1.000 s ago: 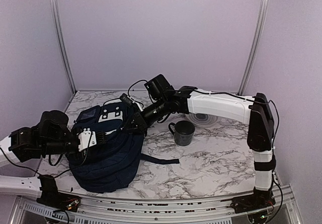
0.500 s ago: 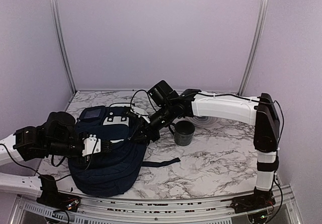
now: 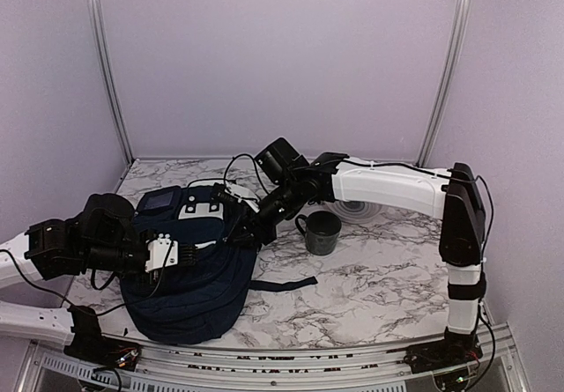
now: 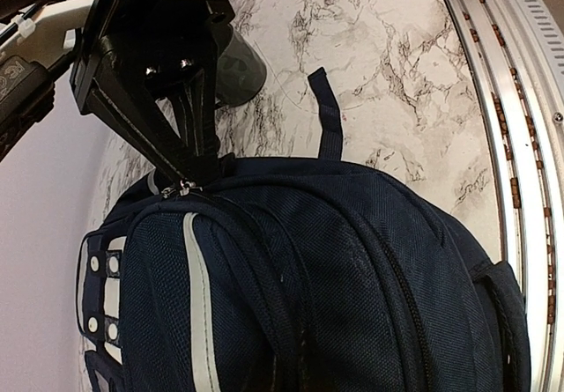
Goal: Pack the student bag
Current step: Zip the upper front pocket of the student bag.
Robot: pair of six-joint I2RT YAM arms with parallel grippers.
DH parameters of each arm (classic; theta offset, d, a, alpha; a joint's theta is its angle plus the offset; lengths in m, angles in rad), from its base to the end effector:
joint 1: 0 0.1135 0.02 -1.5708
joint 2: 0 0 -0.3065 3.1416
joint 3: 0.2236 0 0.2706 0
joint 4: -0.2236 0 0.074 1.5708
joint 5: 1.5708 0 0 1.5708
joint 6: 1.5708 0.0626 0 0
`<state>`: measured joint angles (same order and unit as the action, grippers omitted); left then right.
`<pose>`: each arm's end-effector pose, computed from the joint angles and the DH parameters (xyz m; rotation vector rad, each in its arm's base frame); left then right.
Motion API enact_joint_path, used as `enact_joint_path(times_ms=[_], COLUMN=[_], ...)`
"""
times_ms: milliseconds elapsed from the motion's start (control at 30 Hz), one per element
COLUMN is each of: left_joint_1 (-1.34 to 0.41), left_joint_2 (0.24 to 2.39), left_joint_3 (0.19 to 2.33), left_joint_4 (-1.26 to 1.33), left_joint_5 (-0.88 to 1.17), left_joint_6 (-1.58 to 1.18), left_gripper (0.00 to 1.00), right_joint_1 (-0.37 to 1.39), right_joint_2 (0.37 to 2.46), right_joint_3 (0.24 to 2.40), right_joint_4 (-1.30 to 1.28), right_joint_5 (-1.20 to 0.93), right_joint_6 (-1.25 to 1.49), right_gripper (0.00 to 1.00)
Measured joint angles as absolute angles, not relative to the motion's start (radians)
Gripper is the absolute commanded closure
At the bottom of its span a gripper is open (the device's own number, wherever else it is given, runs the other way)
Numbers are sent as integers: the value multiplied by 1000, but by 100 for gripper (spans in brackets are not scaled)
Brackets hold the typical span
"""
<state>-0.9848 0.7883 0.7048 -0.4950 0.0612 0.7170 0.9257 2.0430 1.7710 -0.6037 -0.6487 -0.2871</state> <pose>0.0997 -0.1572 0.2940 1.6446 1.3946 -0.2212 0.2759 0.4295 0.2782 -1.6580 1.8617 1.0714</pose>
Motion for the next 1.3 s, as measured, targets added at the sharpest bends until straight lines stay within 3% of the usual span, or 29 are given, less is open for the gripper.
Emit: enact_joint_path(times_ms=[733,1300], left_joint_1=[-1003,-1014], left_joint_2=[787,817], left_joint_3=[702,686], left_joint_4=[-552,-576], left_joint_5=[63,97], left_joint_6=[717,723], left_gripper=[100,100], right_joint_1=[990,1014], right_joint_2=[1989,1964], right_joint_3=[1594,1461], right_joint_4=[-436,-300], right_joint_5=[-573,-487], right_joint_6=[-282,-239], right_gripper=[94,73])
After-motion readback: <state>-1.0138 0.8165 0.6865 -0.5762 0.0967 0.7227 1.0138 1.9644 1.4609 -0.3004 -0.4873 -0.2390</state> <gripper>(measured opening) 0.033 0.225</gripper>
